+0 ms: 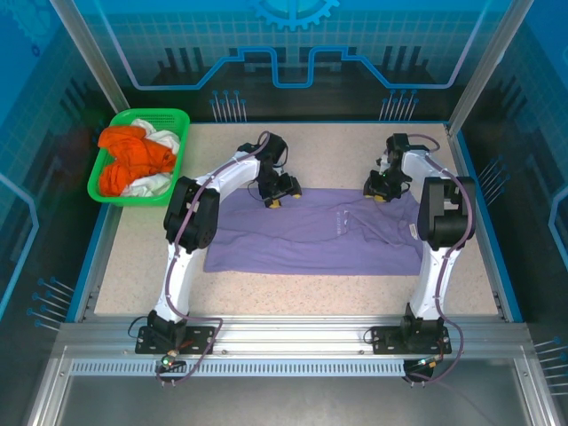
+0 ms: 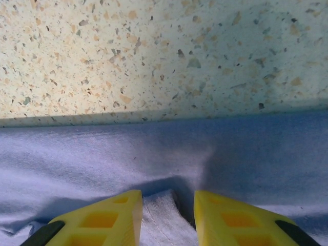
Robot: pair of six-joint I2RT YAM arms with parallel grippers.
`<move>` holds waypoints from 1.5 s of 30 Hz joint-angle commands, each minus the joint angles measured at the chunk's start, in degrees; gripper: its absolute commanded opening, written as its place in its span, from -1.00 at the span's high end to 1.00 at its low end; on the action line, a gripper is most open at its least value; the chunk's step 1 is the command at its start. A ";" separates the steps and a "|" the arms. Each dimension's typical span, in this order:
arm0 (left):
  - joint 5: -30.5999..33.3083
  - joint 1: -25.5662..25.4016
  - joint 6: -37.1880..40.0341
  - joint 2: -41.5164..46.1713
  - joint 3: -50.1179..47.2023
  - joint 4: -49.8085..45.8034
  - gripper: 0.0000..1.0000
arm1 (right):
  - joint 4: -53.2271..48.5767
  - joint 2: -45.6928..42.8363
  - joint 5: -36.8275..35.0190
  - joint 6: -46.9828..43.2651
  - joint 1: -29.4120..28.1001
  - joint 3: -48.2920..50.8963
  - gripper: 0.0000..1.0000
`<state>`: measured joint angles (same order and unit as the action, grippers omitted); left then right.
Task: Fold and stack the t-shirts
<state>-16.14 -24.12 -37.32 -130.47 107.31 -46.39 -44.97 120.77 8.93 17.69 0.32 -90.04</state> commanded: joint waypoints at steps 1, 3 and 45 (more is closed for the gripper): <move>0.43 0.20 1.38 0.14 1.06 -2.08 -0.28 | -0.83 0.78 -0.24 -0.86 -0.54 1.41 0.37; 0.61 0.18 1.49 0.20 1.06 -2.25 -0.28 | -0.84 0.71 0.01 -0.91 -0.67 1.59 0.45; 4.74 0.41 5.67 2.88 1.59 -3.97 -0.38 | -2.02 -23.38 -2.83 5.74 -16.19 24.77 0.73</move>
<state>-12.32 -24.12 -32.93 -130.45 107.33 -48.71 -45.47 99.81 5.34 19.51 -13.96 -67.40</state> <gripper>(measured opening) 0.689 0.126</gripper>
